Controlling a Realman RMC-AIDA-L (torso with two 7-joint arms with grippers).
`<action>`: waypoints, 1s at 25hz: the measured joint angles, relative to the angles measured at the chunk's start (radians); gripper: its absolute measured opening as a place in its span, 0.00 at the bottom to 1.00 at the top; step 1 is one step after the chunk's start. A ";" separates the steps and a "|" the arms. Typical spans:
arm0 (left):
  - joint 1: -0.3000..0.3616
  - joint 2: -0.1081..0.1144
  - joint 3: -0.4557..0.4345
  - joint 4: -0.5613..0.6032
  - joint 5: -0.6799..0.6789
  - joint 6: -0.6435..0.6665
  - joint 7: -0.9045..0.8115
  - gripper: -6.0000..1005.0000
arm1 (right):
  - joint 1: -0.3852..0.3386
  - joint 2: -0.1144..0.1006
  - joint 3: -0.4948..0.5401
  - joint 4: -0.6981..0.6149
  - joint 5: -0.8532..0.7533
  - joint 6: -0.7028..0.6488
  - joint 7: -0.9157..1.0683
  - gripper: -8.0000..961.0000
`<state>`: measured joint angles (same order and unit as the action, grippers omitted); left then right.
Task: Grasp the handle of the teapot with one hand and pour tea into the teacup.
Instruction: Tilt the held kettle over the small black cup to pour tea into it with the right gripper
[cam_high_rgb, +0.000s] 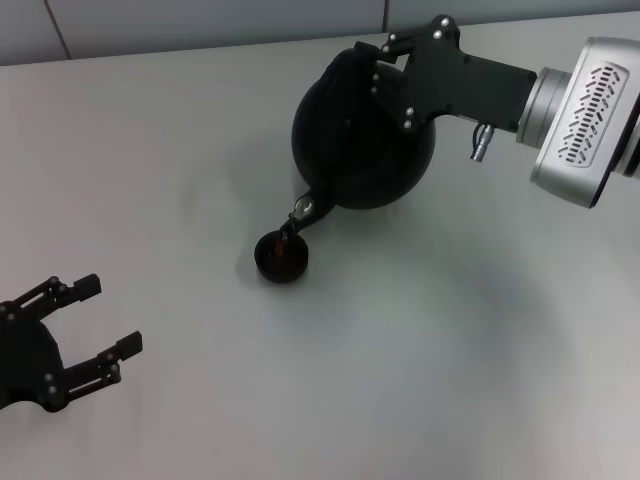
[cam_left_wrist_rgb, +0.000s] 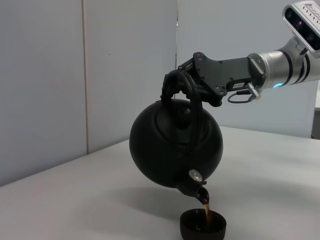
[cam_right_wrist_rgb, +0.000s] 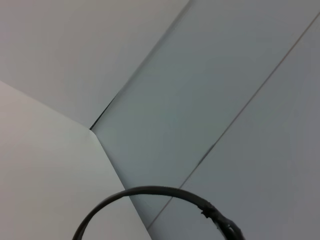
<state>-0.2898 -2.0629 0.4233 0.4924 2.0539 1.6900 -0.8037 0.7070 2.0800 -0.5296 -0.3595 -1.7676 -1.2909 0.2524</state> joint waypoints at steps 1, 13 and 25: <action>0.000 0.000 0.000 0.000 0.000 0.000 0.000 0.81 | 0.000 0.000 0.000 0.000 0.000 0.000 0.000 0.09; 0.000 0.000 -0.003 0.000 -0.004 -0.001 -0.008 0.81 | 0.011 0.003 -0.006 -0.002 0.001 0.003 -0.036 0.09; 0.001 0.000 -0.003 0.000 -0.008 -0.001 -0.011 0.81 | -0.009 0.003 0.006 0.004 0.002 0.046 0.165 0.09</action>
<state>-0.2887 -2.0631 0.4203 0.4925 2.0463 1.6894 -0.8146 0.6980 2.0831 -0.5238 -0.3559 -1.7654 -1.2453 0.4177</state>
